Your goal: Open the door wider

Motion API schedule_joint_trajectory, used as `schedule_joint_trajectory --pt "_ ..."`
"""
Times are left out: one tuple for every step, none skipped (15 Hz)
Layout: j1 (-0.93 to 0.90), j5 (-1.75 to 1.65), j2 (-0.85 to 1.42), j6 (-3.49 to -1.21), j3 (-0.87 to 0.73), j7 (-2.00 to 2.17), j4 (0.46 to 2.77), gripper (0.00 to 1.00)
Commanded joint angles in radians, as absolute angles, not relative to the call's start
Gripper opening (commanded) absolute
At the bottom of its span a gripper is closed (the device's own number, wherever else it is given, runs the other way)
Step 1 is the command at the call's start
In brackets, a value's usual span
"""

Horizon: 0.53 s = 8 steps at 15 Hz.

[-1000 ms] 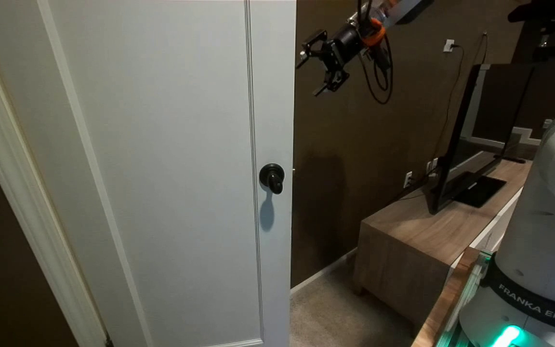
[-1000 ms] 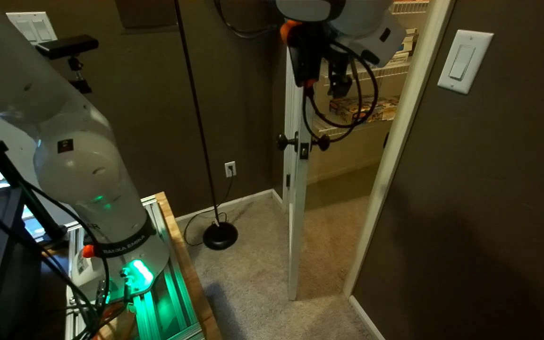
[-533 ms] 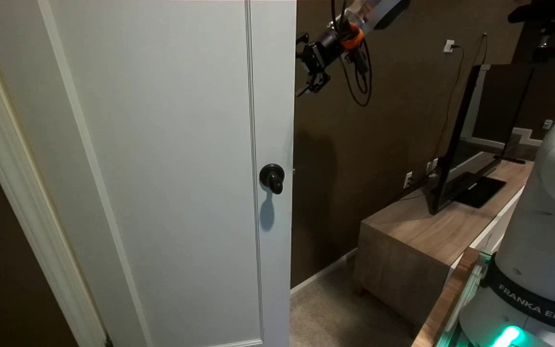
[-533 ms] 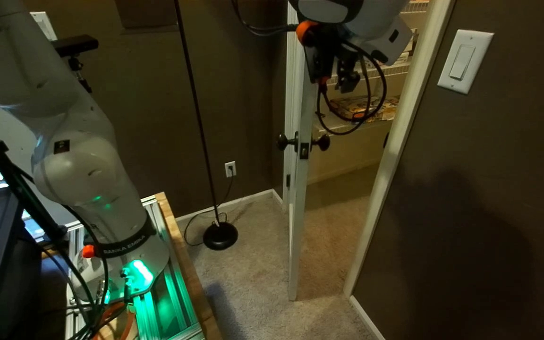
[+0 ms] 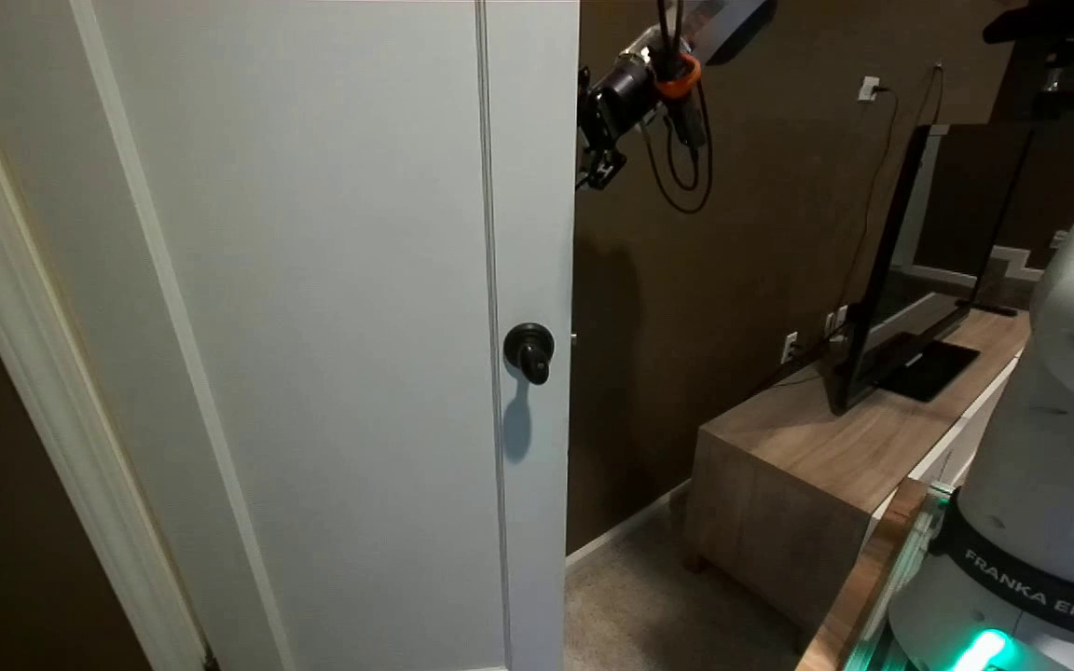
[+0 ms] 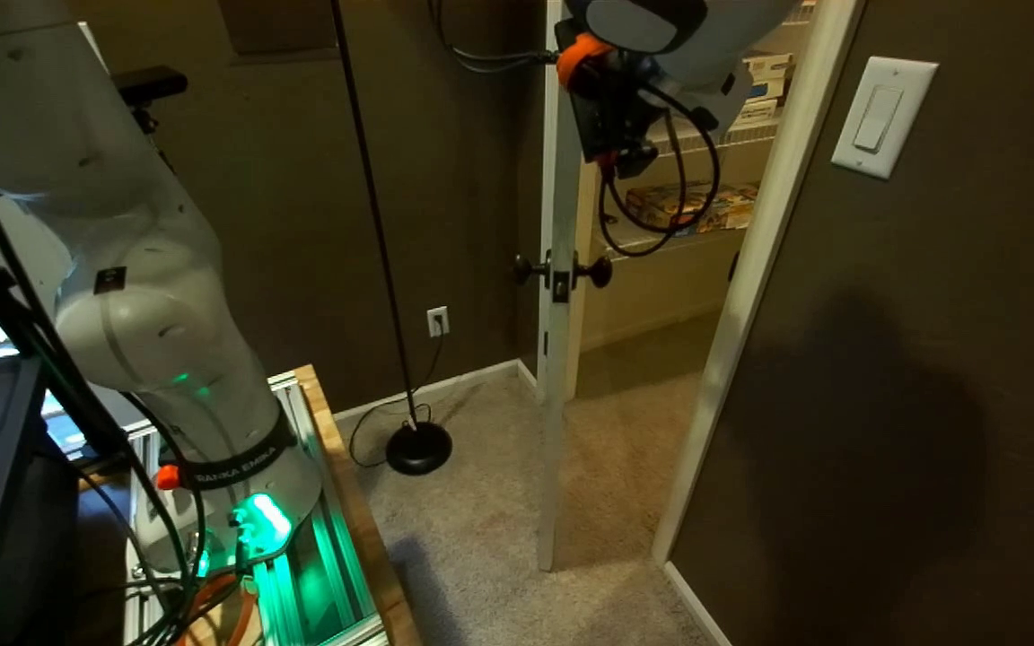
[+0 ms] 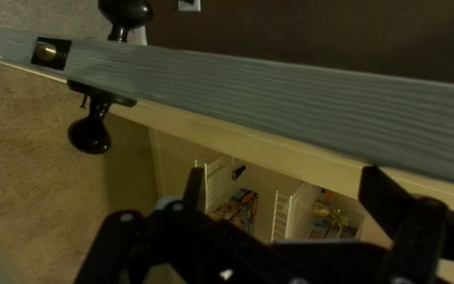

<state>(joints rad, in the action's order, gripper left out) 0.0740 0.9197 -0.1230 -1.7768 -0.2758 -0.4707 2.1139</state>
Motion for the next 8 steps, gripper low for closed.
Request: schedule_joint_trajectory --pt "0.097 0.898 -0.116 -1.678 -0.235 -0.510 2.097 1.00" --pt "0.093 0.896 -0.113 -1.656 -0.226 -0.525 2.096 1.00" --pt "0.089 0.897 -0.112 -1.640 -0.216 -0.535 2.095 1.00" --pt "0.084 0.893 -0.109 -1.623 -0.203 -0.542 2.093 1.00" --pt "0.081 0.888 -0.107 -1.610 -0.191 -0.545 2.091 1.00" --pt "0.076 0.882 -0.104 -1.596 -0.177 -0.544 2.087 1.00" --pt "0.071 0.876 -0.101 -1.583 -0.163 -0.545 2.084 1.00" --pt "0.068 0.869 -0.098 -1.567 -0.150 -0.543 2.079 1.00"
